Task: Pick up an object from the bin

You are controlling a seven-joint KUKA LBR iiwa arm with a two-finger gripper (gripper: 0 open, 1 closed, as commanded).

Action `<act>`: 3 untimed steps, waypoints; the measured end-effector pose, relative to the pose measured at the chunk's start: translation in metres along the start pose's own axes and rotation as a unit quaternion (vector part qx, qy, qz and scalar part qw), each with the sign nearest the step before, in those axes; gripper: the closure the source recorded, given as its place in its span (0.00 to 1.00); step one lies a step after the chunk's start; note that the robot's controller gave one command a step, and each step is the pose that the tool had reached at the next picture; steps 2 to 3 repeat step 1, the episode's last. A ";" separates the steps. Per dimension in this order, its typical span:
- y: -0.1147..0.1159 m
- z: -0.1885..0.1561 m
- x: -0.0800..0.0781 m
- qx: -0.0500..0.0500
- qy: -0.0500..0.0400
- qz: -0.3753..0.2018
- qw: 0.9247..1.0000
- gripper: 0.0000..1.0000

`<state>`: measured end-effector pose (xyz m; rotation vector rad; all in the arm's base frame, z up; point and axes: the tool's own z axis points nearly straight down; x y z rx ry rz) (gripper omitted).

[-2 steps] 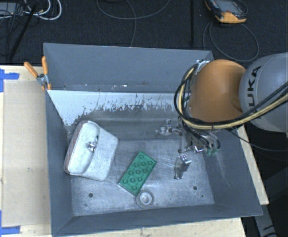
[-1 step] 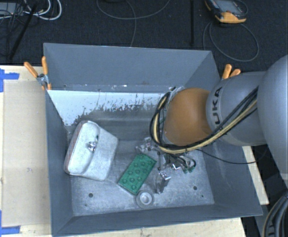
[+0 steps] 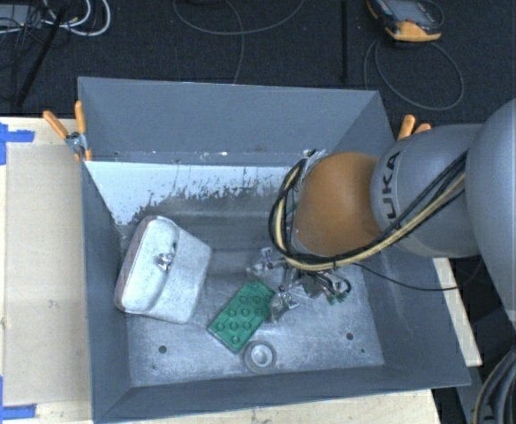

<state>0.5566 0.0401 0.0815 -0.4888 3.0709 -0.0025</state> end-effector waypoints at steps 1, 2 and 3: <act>0.004 -0.137 0.002 -0.002 0.011 0.033 0.999 1.00; 0.004 -0.137 0.002 -0.002 0.011 0.033 0.999 1.00; 0.004 -0.137 0.002 -0.002 0.011 0.033 0.999 1.00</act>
Offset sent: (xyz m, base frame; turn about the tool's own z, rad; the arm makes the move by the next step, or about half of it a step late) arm -0.0099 0.0030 0.1329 0.0655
